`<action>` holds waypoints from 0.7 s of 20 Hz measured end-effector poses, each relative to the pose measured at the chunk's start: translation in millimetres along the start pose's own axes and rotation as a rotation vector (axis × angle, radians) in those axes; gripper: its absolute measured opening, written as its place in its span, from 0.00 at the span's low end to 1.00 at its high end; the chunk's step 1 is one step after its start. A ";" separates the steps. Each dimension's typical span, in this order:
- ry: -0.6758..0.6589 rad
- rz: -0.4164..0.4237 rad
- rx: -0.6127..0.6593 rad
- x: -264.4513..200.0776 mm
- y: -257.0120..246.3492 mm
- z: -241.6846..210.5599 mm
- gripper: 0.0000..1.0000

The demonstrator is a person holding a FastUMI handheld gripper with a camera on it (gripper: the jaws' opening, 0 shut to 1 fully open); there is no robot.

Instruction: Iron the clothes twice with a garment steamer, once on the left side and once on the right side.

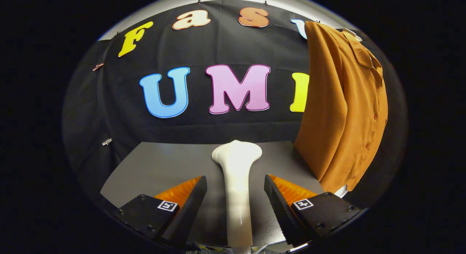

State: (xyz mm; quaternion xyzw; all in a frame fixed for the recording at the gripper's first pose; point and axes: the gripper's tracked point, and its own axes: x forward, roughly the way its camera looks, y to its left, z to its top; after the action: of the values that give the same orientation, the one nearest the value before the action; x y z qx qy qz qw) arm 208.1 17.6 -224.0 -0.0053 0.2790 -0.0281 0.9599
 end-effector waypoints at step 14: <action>0.242 -0.033 -0.003 30.1 -3.2 -36.9 0.79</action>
State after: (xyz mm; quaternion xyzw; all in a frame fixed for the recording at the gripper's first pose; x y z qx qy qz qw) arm 213.5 12.9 -271.2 -0.0079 0.3926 -0.0437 0.9186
